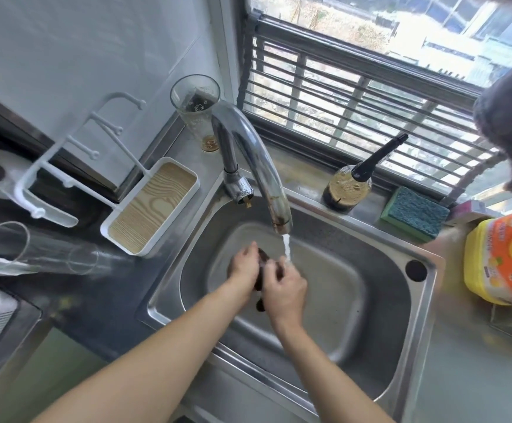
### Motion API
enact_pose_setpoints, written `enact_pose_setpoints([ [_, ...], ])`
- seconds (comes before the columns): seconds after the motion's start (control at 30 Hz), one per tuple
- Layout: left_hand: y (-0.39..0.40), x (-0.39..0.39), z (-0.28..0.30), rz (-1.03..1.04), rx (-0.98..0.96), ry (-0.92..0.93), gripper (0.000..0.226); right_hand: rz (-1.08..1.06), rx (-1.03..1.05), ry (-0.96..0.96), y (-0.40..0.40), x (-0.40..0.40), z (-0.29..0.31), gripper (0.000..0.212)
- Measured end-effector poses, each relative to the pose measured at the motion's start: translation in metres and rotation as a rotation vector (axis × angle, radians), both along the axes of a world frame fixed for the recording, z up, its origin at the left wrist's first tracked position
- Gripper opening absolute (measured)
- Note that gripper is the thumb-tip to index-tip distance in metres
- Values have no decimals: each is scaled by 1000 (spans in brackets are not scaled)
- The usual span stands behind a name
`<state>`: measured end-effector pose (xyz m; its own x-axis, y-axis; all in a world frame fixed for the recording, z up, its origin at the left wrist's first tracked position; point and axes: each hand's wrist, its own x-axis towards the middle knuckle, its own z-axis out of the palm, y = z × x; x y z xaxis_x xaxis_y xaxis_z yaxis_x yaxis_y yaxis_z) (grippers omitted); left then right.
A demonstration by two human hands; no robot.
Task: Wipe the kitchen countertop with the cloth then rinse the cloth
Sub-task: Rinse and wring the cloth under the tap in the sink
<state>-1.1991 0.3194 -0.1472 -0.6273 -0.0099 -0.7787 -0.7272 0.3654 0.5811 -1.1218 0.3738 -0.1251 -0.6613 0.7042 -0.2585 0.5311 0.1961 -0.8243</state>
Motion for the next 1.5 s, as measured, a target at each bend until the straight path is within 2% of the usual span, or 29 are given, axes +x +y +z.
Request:
enact_pose_setpoints([
  [0.07,-7,-8,-32,120,-5,-59,53,129,60,109,-17,6,2,29],
  [0.13,-1,-2,-3,60,39,-67,47,83,53,91,-10,0,-10,33],
  [0.2,7,11,33,-156,65,-50,31,-65,-119,-77,12,-12,-27,39],
  [0.27,12,20,43,-295,103,-66,35,-176,-264,-229,36,-18,-36,38],
  [0.33,15,21,47,-237,142,-145,37,-204,-199,-234,33,-17,-28,38],
  [0.4,12,11,45,-80,152,-243,38,-125,-40,-64,7,-7,-9,35],
  [0.47,8,3,43,27,100,-255,39,13,29,113,-18,7,4,34],
  [0.53,4,5,39,-26,125,-224,40,47,45,121,-15,8,0,37],
  [0.6,0,12,34,-168,225,-254,37,-19,5,-28,7,-2,-9,40],
  [0.67,-10,15,33,-304,345,-339,30,-67,-90,-205,38,-10,-15,41],
  [0.73,-19,13,33,-373,502,-419,23,-92,-136,-252,60,-13,-21,42],
  [0.8,-24,10,29,-371,502,-440,42,-111,-217,-182,68,-16,-21,43],
  [0.9,-16,9,27,-207,295,-286,49,-78,-433,13,70,-15,-17,36],
  [1.0,-6,4,32,69,260,-197,48,-132,-536,70,67,-8,-17,21],
  [1.03,-4,3,32,109,272,-178,48,-167,-618,52,64,-5,-18,23],
  [1.13,0,11,37,103,316,-189,39,-168,-986,-134,55,5,-14,51],
  [1.17,-1,13,38,108,323,-227,35,-128,-1085,-183,54,7,-11,53],
  [1.23,-3,15,35,140,388,-296,33,-114,-1221,-158,53,8,-10,47],
  [1.33,-6,9,28,141,373,-275,33,-301,-1121,-45,50,5,-11,16],
  [1.4,-8,3,23,80,238,-190,22,-461,-922,2,53,1,-16,14],
  [1.43,-7,1,20,58,189,-153,20,-474,-821,23,54,0,-19,14],
  [1.5,-6,1,20,77,178,-153,20,-353,-591,66,46,2,-19,10],
])
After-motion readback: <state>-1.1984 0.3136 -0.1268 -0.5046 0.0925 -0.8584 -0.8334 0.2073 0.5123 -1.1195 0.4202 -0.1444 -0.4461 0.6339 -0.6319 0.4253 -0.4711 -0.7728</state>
